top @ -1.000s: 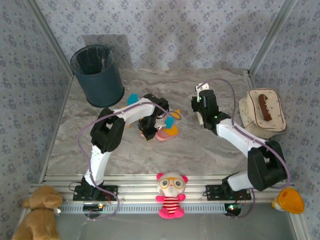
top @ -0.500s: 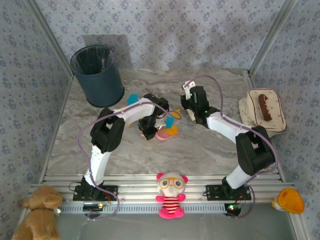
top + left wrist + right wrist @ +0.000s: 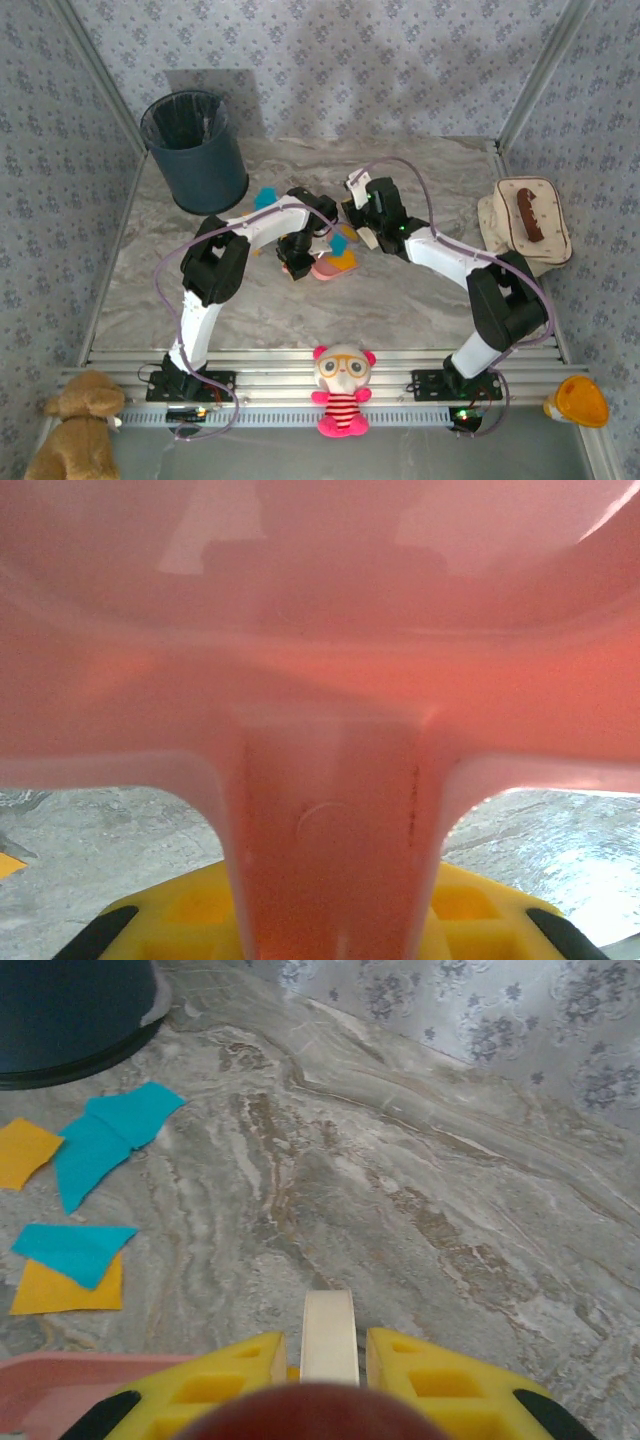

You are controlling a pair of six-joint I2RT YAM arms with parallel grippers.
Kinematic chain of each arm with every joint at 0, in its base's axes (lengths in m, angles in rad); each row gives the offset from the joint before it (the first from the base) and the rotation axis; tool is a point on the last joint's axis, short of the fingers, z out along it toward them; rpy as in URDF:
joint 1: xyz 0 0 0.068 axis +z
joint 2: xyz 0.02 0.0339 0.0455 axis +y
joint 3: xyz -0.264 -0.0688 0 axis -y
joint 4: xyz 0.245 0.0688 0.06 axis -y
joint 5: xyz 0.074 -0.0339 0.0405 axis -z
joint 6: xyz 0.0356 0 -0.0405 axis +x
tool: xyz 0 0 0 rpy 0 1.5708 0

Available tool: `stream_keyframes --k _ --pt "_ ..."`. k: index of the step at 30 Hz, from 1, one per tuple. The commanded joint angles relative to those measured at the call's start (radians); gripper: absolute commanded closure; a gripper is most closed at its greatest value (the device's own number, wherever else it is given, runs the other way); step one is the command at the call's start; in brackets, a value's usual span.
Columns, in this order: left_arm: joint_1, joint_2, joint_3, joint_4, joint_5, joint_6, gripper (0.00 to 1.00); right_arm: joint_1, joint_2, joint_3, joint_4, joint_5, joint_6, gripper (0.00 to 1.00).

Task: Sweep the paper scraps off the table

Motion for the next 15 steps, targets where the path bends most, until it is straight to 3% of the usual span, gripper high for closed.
stream_keyframes --k 1,15 --pt "0.005 -0.011 0.015 -0.031 0.002 -0.014 1.00 0.019 -0.030 -0.004 -0.063 -0.090 0.055 1.00" --pt "0.003 -0.007 0.028 -0.031 0.002 -0.013 1.00 0.026 -0.083 -0.041 -0.043 -0.146 0.192 1.00"
